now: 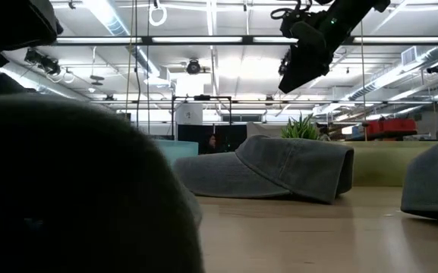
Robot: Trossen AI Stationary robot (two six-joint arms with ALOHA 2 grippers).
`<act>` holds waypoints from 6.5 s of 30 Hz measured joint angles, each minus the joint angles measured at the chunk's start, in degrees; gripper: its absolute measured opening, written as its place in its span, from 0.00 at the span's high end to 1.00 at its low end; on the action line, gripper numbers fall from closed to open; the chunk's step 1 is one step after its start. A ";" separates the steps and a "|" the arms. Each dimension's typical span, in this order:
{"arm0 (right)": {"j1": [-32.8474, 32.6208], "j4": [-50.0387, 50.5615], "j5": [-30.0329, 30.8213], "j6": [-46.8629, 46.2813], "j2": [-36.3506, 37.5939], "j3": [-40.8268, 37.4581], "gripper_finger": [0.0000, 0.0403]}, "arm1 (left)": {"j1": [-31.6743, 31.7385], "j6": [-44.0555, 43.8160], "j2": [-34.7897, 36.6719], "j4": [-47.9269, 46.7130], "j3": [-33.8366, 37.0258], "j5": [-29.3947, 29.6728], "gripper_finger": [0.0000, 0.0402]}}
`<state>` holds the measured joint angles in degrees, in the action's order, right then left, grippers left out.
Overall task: Pick & Place hat
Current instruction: Put the right black cap into the yellow bin, then put the black cap into the yellow bin
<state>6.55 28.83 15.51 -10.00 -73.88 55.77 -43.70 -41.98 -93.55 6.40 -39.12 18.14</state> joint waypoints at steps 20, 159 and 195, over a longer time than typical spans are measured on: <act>-1.75 -20.87 -20.50 4.09 0.01 -0.02 0.76 | 20.12 34.34 29.26 -8.38 0.14 9.78 0.97; -4.43 35.36 29.98 -42.79 -10.22 12.16 0.73 | 38.42 30.90 38.09 -19.29 0.10 -0.38 0.71; -5.53 -16.12 19.52 -5.31 -10.30 4.13 0.75 | -18.86 -41.35 17.04 -48.55 -0.10 -11.74 0.73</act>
<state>1.02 12.71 35.03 -15.31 -84.18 59.90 -62.56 -83.33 -76.51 -42.14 -39.22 6.39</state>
